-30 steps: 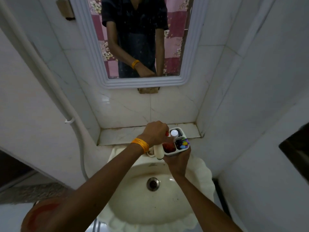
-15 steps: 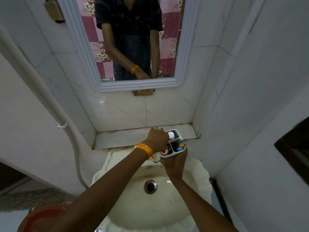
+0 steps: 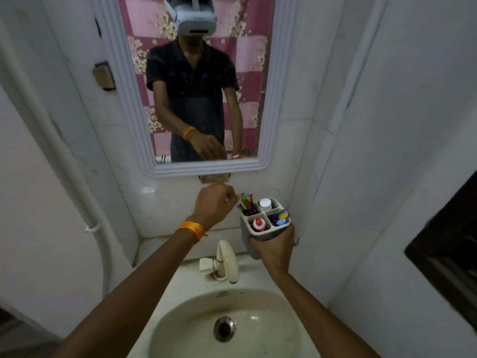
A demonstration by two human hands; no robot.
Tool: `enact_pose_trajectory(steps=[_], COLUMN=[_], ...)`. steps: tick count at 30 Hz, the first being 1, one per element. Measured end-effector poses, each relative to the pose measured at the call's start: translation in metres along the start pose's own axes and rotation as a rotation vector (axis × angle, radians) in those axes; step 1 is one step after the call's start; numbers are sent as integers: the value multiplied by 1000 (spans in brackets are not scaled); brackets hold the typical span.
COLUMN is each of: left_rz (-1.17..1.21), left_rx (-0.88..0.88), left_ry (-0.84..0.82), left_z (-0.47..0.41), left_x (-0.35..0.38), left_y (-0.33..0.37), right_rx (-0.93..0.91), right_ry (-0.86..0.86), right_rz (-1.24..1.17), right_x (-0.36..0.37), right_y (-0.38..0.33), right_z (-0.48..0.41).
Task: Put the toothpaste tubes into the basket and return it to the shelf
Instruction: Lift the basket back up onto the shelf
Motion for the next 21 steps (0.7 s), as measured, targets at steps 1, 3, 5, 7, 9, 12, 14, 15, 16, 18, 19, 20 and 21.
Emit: enact_pose_trajectory(steps=[1, 3, 5, 7, 9, 12, 14, 15, 16, 18, 19, 20, 21], left_rz=[8, 35, 60, 77, 65, 85, 97, 90, 79, 56, 47, 40, 34], left_rx=[7, 17, 44, 56, 78, 128, 177, 202, 220, 243, 255, 273, 289], left_ry=[39, 101, 161, 229, 296, 382, 445, 484, 519, 563, 573, 579, 588], left_z=[-6, -16, -28, -38, -47, -53, -55, -55, -55, -57, -58, -59, -60], left_x=[-12, -41, -74, -115, -146, -199, -230, -246, -259, -282, -292, -301, -311], left_y=[3, 14, 28, 43, 56, 79, 96, 105, 112, 126, 133, 140, 146], right_rx=[-28, -77, -137, -195, -251, -330, -357, -377, -397, -426, -438, -445, -449], right_ry=[18, 61, 79, 131, 142, 158, 155, 164, 177, 193, 198, 206, 219], right_rz=[-5, -30, -56, -90, -104, -107, -110, -111, -108, -114, -116, -123, -125], right_x=[-2, -10, -19, -35, -43, -60, -70, -75, -80, -90, -94, -99, -104], right_y=[-11, -41, -82, -124, -157, -213, -248, -264, -276, -302, -315, -328, -339], right_z=[-12, -38, -64, -88, -107, -127, -136, -141, -147, -156, -160, -163, -167])
Point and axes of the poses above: each hand's wrist, its own z-axis away from the middle knuckle, its own x-axis out of the palm, y = z × x, the point moved 8 cm from there along -z, towards the middle knuckle, and after that the axes turned 13 degrees about -x, right-handed, at the moved point
